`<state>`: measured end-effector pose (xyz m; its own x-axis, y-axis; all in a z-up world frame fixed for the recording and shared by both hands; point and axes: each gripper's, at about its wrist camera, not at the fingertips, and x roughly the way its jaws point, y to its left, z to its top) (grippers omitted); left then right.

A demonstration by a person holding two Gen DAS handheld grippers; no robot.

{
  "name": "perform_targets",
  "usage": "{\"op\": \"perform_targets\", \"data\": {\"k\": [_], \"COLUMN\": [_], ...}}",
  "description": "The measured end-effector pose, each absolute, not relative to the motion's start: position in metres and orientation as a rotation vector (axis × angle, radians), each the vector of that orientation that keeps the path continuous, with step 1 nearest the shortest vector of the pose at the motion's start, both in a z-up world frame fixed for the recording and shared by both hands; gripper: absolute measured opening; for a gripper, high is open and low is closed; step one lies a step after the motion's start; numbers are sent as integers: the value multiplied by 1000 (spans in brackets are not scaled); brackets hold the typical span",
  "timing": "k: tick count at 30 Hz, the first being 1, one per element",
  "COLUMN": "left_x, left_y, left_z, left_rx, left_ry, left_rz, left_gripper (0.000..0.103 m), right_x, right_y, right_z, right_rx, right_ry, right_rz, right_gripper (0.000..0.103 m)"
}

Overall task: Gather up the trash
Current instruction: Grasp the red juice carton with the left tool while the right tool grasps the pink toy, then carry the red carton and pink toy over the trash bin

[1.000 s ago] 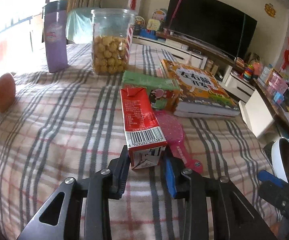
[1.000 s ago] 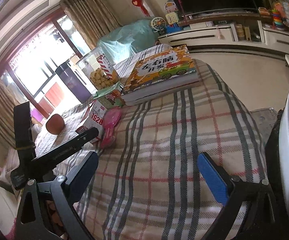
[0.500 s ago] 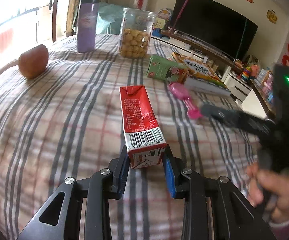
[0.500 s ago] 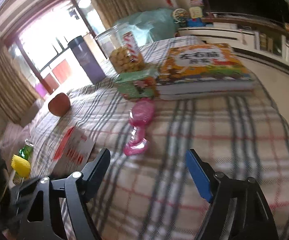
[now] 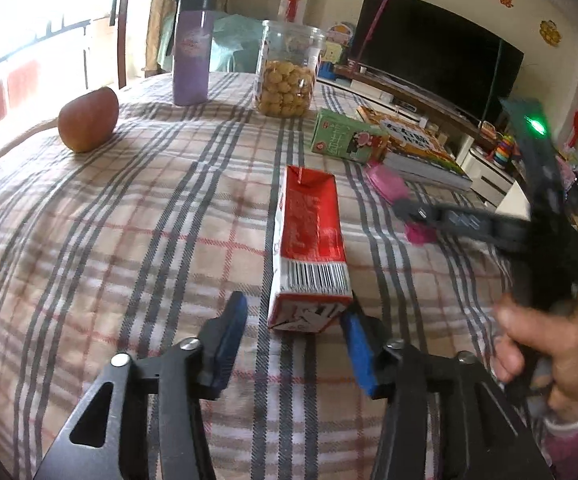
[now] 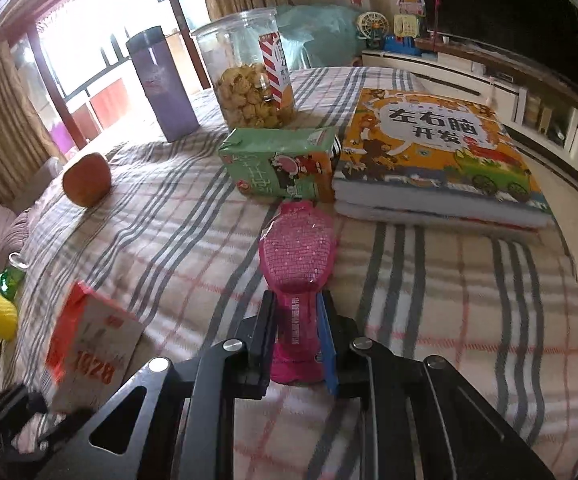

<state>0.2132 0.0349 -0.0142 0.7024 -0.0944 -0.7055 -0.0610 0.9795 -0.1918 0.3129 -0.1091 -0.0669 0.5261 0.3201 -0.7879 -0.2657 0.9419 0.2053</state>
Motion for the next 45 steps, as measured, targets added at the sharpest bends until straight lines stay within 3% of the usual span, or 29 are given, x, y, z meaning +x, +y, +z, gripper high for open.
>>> {"op": "perform_targets", "data": {"k": [3,10,12,14,17,18,20,23,24,45], "left_x": [210,219,223,227,234,237,236,233,230,173], "left_y": [34,28,26,25,25,26,27,27,26,-42], "left_z": [-12,-10,-7,-6,-11,-15,-18,-16,-15,11], "left_rx": [-206,-178,-168,-156,-155,-160,-171,-179,-183,-164], "left_ry": [787,779,760,756,773,790,796,791,789,773], "left_rz": [-4,-20,-17,-15,-24,-29,-32,-41,-47,-224], "left_gripper": [63,63,63,61,35,32,32,31,31,31], "right_x": [285,240,242,245,247,245,243,239,237,166], "right_y": [-121,-145,-145,-142,-133,-132,-132,-135,-138,-206], "right_z": [-61,-63,-62,-61,-64,-64,-65,-65,-66,-31], "right_rx": [93,131,127,117,55,47,40,24,35,191], "right_ry": [954,955,947,945,951,948,949,948,948,860], "right_rz": [375,355,341,345,347,345,343,323,326,288], "right_gripper": [20,22,28,36,41,41,39,22,21,21]}}
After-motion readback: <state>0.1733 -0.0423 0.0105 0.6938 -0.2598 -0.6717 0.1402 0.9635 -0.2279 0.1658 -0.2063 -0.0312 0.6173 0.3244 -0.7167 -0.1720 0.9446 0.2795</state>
